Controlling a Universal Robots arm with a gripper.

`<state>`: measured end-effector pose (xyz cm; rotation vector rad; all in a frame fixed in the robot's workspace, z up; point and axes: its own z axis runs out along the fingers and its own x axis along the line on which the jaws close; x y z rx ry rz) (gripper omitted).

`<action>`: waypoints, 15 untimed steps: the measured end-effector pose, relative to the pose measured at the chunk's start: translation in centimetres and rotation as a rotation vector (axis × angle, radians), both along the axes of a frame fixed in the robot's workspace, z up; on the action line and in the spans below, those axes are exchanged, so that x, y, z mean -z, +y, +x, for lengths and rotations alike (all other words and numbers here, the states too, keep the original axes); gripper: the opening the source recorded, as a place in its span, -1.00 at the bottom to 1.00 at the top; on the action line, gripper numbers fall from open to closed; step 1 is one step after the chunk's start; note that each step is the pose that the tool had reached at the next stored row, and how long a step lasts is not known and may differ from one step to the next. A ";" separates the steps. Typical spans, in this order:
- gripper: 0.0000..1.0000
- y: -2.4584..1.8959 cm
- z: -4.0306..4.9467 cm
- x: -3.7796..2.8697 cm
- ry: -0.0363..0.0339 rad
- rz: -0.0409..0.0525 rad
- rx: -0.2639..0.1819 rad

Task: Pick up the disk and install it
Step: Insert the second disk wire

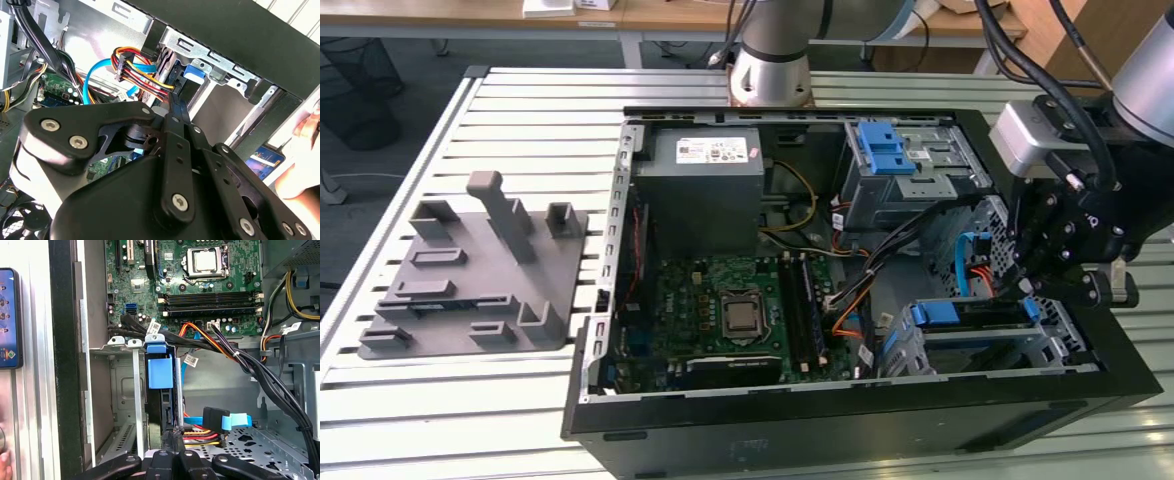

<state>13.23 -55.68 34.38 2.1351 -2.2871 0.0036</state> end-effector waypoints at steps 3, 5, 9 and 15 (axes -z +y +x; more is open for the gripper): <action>-0.79 0.00 0.00 -0.20 0.0000 -0.0004 0.000; -0.79 0.00 0.00 -0.43 0.0000 -0.0001 0.000; -0.79 0.00 -0.01 -0.63 0.0000 0.0002 0.000; -0.79 0.00 -0.90 -0.64 0.0000 0.0001 0.000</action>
